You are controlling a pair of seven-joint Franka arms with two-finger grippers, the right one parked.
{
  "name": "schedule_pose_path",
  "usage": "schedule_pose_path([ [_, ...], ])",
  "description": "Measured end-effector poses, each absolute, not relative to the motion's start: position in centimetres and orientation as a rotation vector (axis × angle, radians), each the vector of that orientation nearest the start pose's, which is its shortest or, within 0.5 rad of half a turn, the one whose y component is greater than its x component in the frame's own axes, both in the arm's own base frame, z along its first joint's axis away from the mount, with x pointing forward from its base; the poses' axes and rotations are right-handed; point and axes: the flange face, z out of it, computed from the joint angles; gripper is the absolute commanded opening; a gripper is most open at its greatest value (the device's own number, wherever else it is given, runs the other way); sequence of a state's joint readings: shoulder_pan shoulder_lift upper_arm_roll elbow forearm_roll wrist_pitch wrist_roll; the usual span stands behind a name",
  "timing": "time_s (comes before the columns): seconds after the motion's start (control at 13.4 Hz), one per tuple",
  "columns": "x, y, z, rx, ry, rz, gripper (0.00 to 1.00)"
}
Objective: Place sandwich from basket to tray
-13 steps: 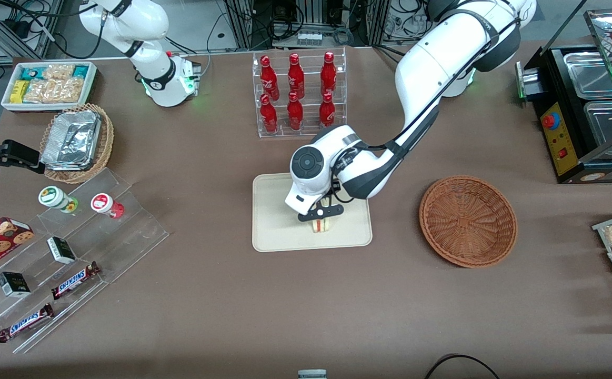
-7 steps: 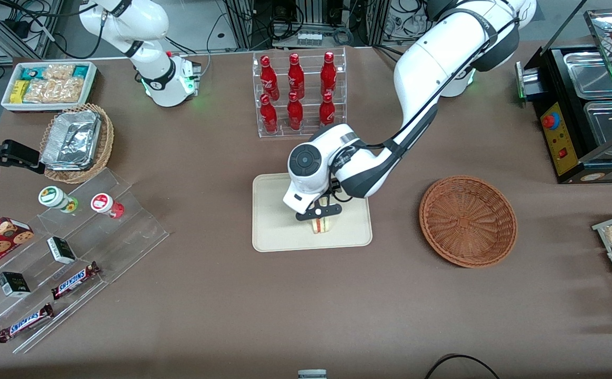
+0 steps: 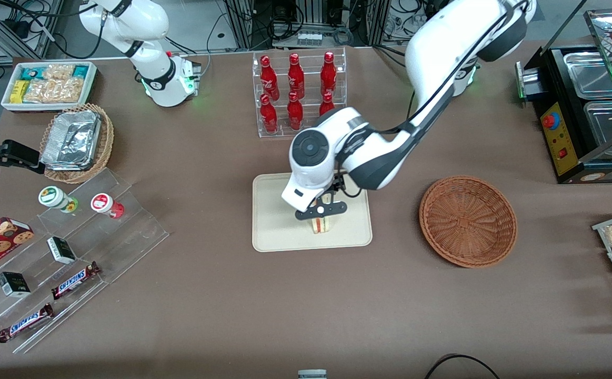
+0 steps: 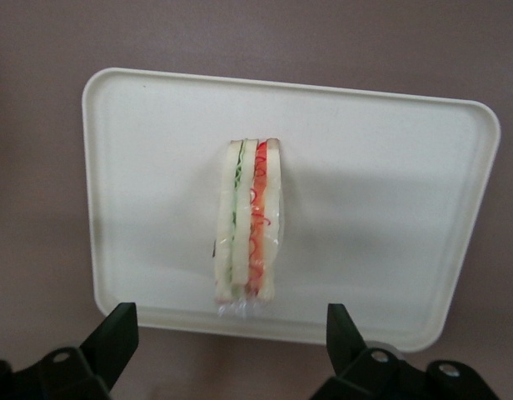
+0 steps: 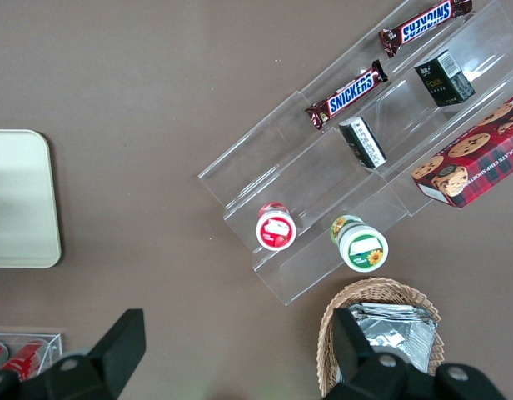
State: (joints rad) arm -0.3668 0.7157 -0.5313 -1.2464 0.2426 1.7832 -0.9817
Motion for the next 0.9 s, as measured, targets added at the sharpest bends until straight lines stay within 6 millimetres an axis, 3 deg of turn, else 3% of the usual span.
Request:
schedule_pose_path([
  [0.15,54.9,-45.0,41.7,-3.117,-0.127,0.216,1.0],
  [0.37,56.1,-38.7,47.5,-3.066,-0.192,0.181,1.0],
  [0.52,57.3,-33.9,49.0,-3.054,-0.21,0.164,1.0],
  [0.75,58.9,-27.2,49.7,-3.059,-0.209,0.193,1.0],
  [0.9,59.8,-24.0,50.0,-3.064,-0.22,0.202,1.0],
])
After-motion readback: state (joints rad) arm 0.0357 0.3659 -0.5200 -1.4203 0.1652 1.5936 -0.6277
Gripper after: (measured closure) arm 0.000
